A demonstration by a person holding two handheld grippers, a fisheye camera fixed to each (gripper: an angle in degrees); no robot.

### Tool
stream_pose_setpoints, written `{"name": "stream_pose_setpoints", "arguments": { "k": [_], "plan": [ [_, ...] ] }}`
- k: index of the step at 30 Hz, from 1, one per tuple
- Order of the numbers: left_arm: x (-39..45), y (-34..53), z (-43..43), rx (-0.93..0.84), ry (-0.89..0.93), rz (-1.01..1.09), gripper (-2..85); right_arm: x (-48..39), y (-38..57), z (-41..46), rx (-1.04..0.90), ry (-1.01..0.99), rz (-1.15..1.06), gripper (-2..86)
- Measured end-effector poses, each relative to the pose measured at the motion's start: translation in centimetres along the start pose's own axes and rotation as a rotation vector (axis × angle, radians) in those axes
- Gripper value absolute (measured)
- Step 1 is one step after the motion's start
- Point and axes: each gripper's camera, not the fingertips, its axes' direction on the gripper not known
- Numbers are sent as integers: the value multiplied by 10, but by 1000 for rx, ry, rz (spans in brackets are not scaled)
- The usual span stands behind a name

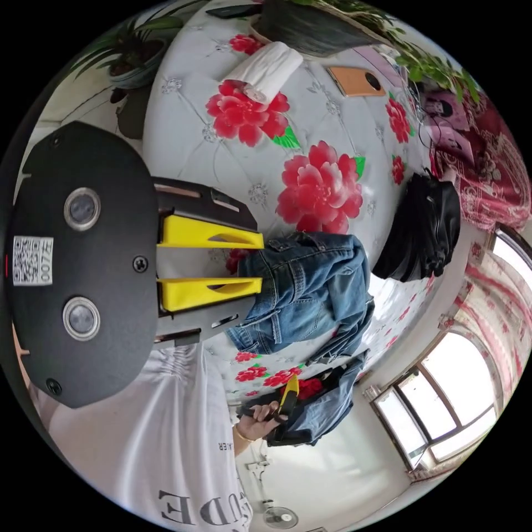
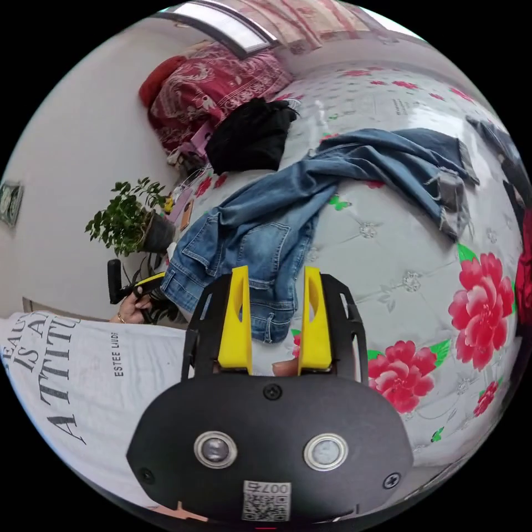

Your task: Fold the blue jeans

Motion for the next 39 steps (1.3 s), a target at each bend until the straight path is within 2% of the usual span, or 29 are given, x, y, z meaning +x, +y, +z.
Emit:
{"name": "stream_pose_setpoints", "arguments": {
  "k": [5, 7, 11, 13, 15, 17, 19, 21, 23, 25, 28, 30, 32, 35, 36, 38, 39],
  "plan": [
    [22, -25, 34, -92, 69, 105, 110, -16, -16, 49, -111, 29, -43, 96],
    [27, -33, 56, -156, 95, 94, 112, -35, -27, 103, -259, 38, -91, 92],
    [38, -48, 94, -268, -16, 84, 65, -86, -36, 157, -368, 108, -219, 77],
    [42, -52, 95, -277, -53, 105, 21, -136, -38, 171, -464, 96, -430, 64],
    [44, -53, 90, -260, -75, 141, 0, -163, -41, 175, -519, 59, -549, 58],
    [38, -54, 75, -228, -179, 146, -7, -174, -53, 169, -521, 10, -578, 58],
    [24, -56, 53, -161, -237, 88, -8, -165, -82, 148, -468, -103, -516, 65],
    [4, -58, 24, -73, -260, -10, -9, -140, -108, 121, -371, -113, -434, 70],
    [-23, -58, -11, 30, -232, -135, -8, -100, -134, 89, -235, -35, -313, 74],
    [-34, -57, -30, 93, -209, -196, -7, -31, -165, 40, -62, 106, -62, 83],
    [-28, -52, -51, 208, -220, -208, 2, 45, -181, -20, 137, 276, 219, 96],
    [-20, -49, -56, 254, -194, -190, 32, 78, -182, -43, 201, 366, 348, 103],
    [-13, -48, -50, 259, -117, -154, 114, 102, -181, -54, 222, 424, 434, 108],
    [-6, -52, -25, 177, -23, -138, 162, 129, -184, -49, 178, 455, 499, 106],
    [-4, -54, -17, 147, -23, -138, 160, 136, -189, -40, 126, 452, 508, 102],
    [5, -61, 22, 7, -152, -101, 130, 142, -199, -23, 42, 420, 498, 91],
    [5, -62, 34, -25, -196, -94, 117, 138, -206, -20, 29, 478, 508, 76]
  ]
}}
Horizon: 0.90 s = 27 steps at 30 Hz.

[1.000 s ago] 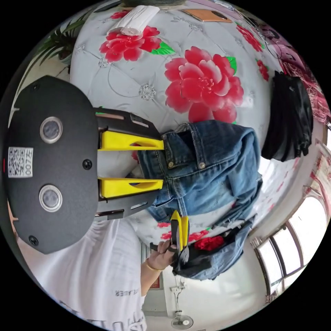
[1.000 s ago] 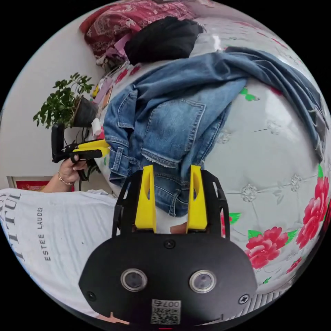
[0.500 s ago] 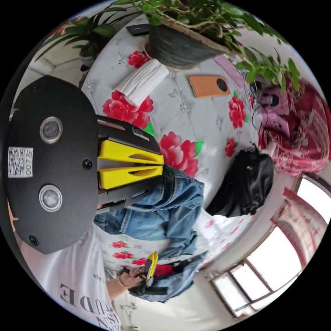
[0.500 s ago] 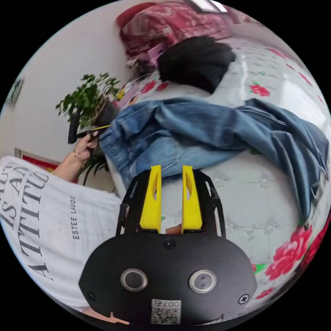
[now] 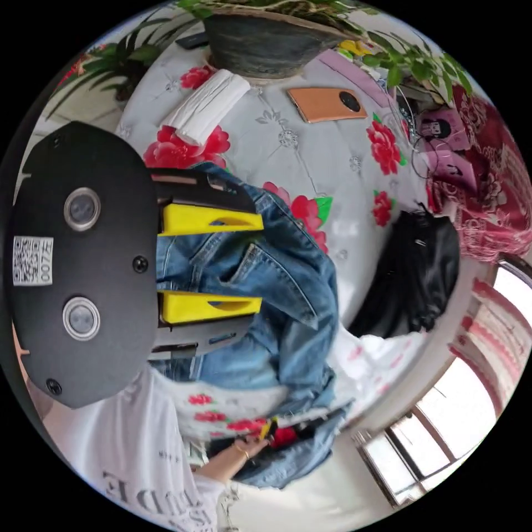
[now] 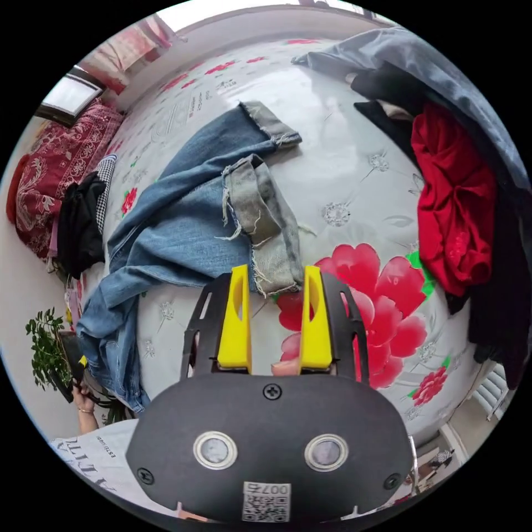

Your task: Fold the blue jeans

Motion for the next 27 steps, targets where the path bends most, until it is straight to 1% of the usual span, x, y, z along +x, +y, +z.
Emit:
{"name": "stream_pose_setpoints", "arguments": {
  "k": [1, 2, 3, 4, 5, 6, 7, 8, 9, 10, 11, 12, 13, 14, 15, 17, 19, 21, 23, 24, 26, 27],
  "plan": [
    [0, -4, 23, -70, -83, -11, 80, -11, -3, -3, 3, 35, -41, 54],
    [-3, -11, 39, -114, -118, -44, 58, -16, -7, -5, -12, 39, -59, 45],
    [-5, -16, 44, -123, -105, -50, 55, -25, -14, -11, -49, 48, -93, 27],
    [-8, -28, 45, -121, -62, -71, 49, -32, -18, -27, -27, 32, -125, 18],
    [-7, -43, 33, -68, -12, -63, 45, -35, -19, -40, -2, 15, -138, 14],
    [-5, -51, 23, -30, -7, -49, 40, -37, -19, -71, 71, -36, -160, 9],
    [3, -67, -3, 45, -27, -8, 31, -34, -17, -108, 156, -117, -174, 5],
    [12, -80, -35, 134, -23, 34, 19, -31, -15, -128, 201, -168, -181, 3],
    [17, -85, -53, 185, -15, 50, 13, -23, -9, -168, 288, -275, -193, 1],
    [29, -92, -90, 281, 18, 98, 8, -15, 2, -206, 365, -363, -209, 0],
    [45, -92, -125, 377, 38, 161, 4, -11, 8, -224, 403, -394, -217, -1],
    [54, -91, -143, 420, 34, 189, 3, -3, 23, -259, 472, -423, -228, -1],
    [72, -83, -176, 502, 8, 246, 1, 5, 42, -293, 542, -424, -237, -2],
    [90, -70, -207, 577, -6, 316, 0, 10, 53, -309, 576, -422, -240, -2],
    [99, -60, -221, 613, -16, 358, 0, 22, 75, -338, 636, -422, -246, -2],
    [130, -12, -256, 696, -117, 512, 1, 44, 110, -373, 703, -432, -243, -2],
    [140, 29, -260, 677, -174, 576, 4, 76, 160, -401, 757, -414, -226, -1],
    [139, 66, -242, 575, -210, 580, 11, 98, 192, -404, 738, -371, -201, 0],
    [114, 107, -190, 365, -136, 456, 29, 118, 219, -391, 697, -316, -143, 4],
    [105, 118, -172, 305, -116, 412, 31, 131, 233, -373, 656, -278, -87, 8],
    [69, 162, -106, 109, -24, 183, 28, 150, 244, -333, 531, -247, 41, 17],
    [62, 172, -94, 82, -12, 126, 24, 162, 249, -304, 425, -223, 129, 23]
  ]
}}
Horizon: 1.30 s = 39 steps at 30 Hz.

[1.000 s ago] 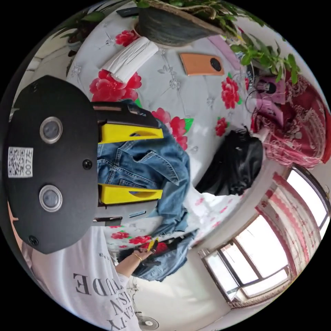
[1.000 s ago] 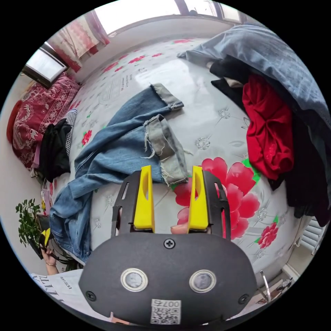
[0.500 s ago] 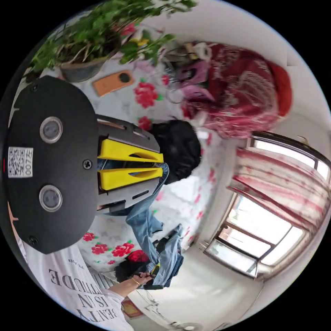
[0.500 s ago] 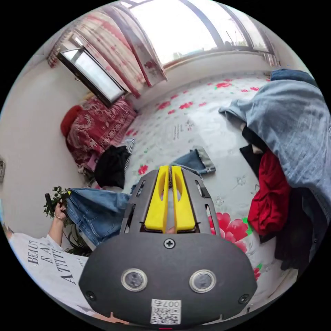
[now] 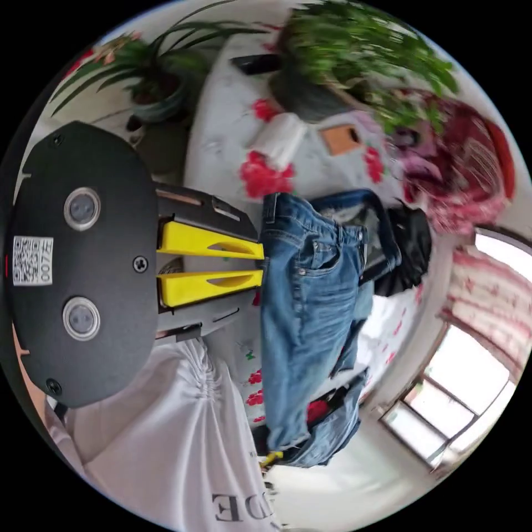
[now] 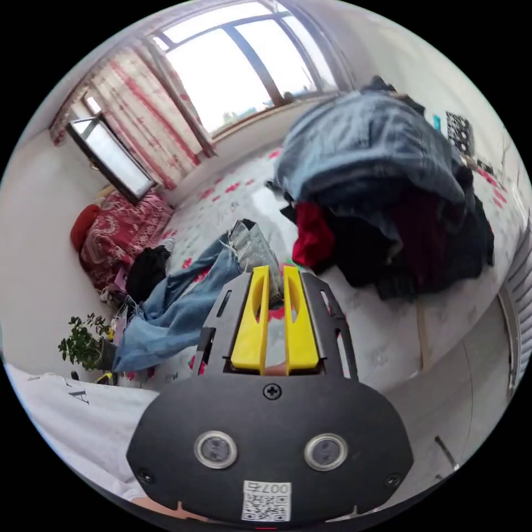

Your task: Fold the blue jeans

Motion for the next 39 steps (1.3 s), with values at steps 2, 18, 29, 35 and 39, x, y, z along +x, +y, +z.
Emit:
{"name": "stream_pose_setpoints", "arguments": {
  "k": [2, 18, 29, 35, 39],
  "plan": [
    [-15, 32, 24, -44, 4, -164, 27, 16, 20, 25, -99, 37, 65, 31],
    [-32, -81, 140, -299, -241, -294, 69, 53, 9, 96, -313, 103, 264, 79],
    [-29, -21, 62, -191, -191, -310, -8, 59, 37, 17, -334, 199, 198, 57],
    [-43, 1, 4, -32, -228, -439, 14, -6, 10, -19, -115, 302, 17, 77],
    [-51, -57, 9, 20, -171, -374, 53, -67, -64, 37, -166, 49, -85, 88]
  ]
}}
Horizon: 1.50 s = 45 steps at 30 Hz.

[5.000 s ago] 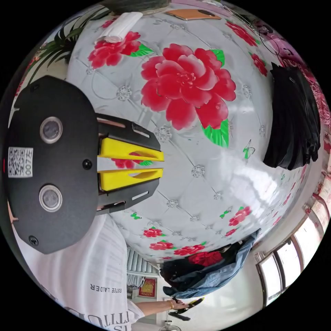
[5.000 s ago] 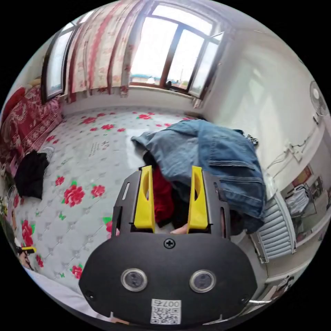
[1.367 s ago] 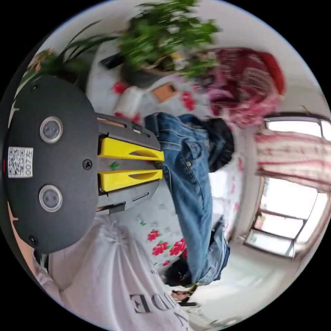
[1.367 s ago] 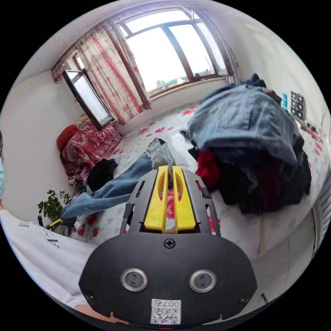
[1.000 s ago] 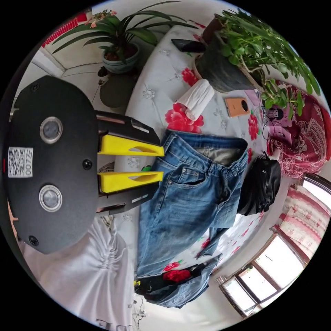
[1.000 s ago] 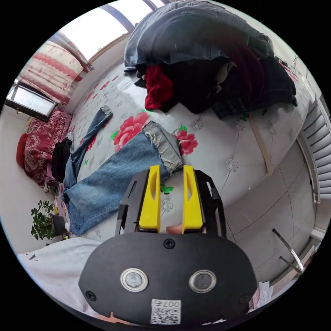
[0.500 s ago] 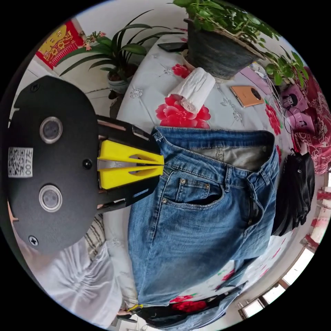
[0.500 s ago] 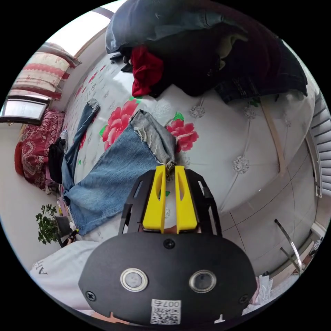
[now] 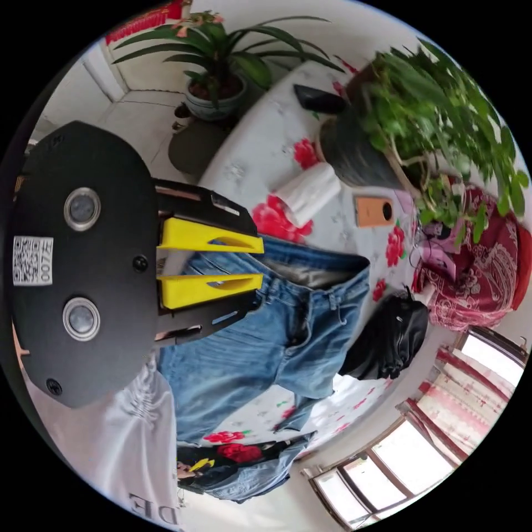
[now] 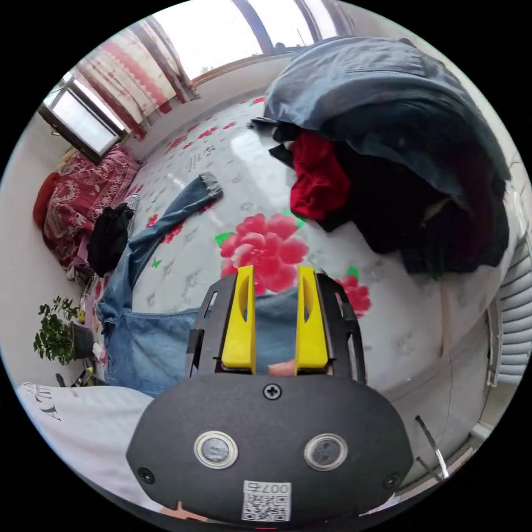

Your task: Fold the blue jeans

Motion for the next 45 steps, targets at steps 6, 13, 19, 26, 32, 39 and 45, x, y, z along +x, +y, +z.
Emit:
{"name": "stream_pose_setpoints", "arguments": {
  "k": [6, 13, 19, 26, 32, 39, 45],
  "plan": [
    [43, -119, 56, -13, 157, 46, 90, -64, -122, 92, -63, -309, 76, 102],
    [51, -219, 139, -147, 166, -26, 109, -85, -199, 198, -207, -310, 252, 106],
    [53, -224, 155, -161, 65, 32, 34, -83, -218, 221, -172, -325, 309, 30],
    [57, -213, 68, 9, 263, 132, -8, -108, -219, 116, 67, -588, 102, 1],
    [65, -135, -32, 132, 278, 315, -7, -98, -122, -41, 269, -479, -237, 4],
    [29, -66, 11, -170, 175, 137, 37, -7, 38, 28, -182, -38, 12, 44],
    [51, -99, 2, -104, 140, 176, 83, -38, 48, 51, -137, -58, -39, 72]
  ]
}}
